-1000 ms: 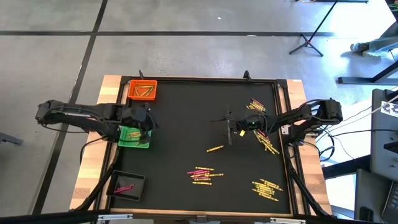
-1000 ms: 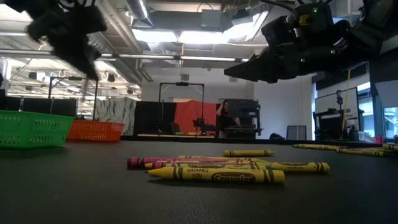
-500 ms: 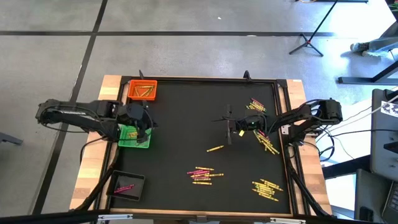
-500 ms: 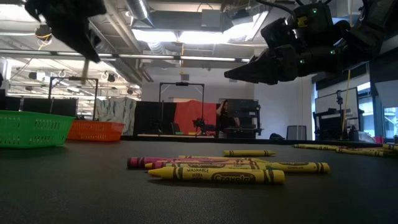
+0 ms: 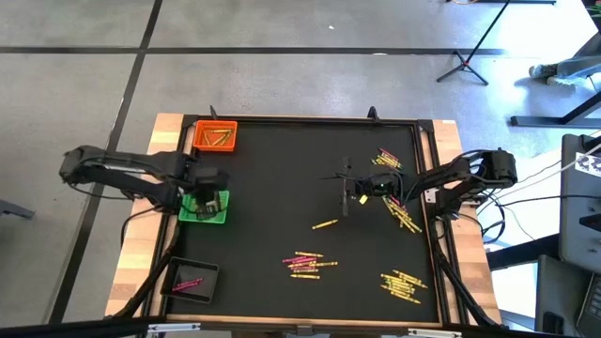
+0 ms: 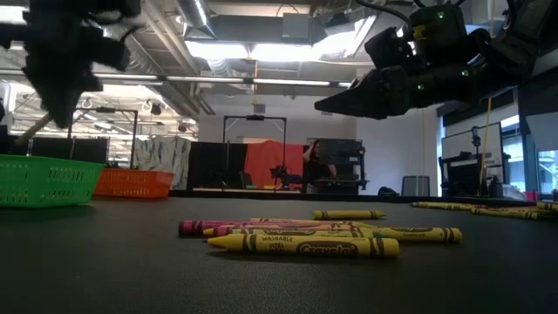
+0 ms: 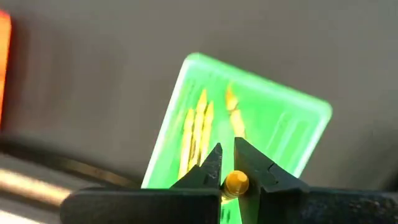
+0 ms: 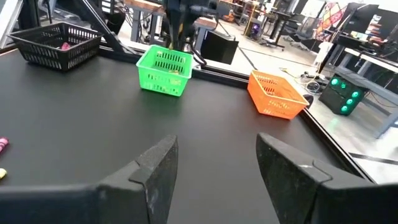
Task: Sort crayons
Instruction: Put the yellow crayon into the green bin
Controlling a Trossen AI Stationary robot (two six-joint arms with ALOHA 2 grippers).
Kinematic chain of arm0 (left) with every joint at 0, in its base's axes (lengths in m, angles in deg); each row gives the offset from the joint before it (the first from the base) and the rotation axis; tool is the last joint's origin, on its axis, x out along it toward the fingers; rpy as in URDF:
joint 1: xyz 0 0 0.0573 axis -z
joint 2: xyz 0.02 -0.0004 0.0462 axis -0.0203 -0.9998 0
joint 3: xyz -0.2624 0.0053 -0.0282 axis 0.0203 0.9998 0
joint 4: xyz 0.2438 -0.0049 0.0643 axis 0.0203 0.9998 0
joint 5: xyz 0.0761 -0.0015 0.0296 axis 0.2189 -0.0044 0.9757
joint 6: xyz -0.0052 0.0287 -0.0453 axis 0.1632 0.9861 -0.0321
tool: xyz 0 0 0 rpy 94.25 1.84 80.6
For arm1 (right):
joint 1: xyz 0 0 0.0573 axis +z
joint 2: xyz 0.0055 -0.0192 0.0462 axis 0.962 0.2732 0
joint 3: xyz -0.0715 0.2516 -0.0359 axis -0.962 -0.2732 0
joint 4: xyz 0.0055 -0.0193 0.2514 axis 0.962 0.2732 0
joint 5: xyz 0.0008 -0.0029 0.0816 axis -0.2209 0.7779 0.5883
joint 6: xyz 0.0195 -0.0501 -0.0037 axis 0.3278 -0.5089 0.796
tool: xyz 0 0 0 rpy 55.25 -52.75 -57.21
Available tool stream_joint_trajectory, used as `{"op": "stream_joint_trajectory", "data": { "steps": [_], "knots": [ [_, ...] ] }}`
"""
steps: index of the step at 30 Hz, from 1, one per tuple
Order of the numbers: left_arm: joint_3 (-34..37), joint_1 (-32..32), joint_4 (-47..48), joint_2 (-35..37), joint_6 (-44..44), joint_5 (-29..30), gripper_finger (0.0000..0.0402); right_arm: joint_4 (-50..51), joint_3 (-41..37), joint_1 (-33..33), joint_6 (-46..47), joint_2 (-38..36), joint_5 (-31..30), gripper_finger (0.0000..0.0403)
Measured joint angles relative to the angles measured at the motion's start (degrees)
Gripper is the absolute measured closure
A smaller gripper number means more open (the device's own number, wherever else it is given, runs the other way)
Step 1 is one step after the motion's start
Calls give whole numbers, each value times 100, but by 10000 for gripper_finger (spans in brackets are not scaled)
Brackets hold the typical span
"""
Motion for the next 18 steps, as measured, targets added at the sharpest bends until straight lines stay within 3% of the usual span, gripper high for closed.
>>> {"op": "stream_joint_trajectory", "data": {
  "steps": [13,18],
  "knots": [
    [309,4,255,-862,-462,-497,393,-4,0,0,-1,0,2,188],
    [311,0,99,-953,-469,-336,367,-5,0,0,0,0,0,188]
  ]
}}
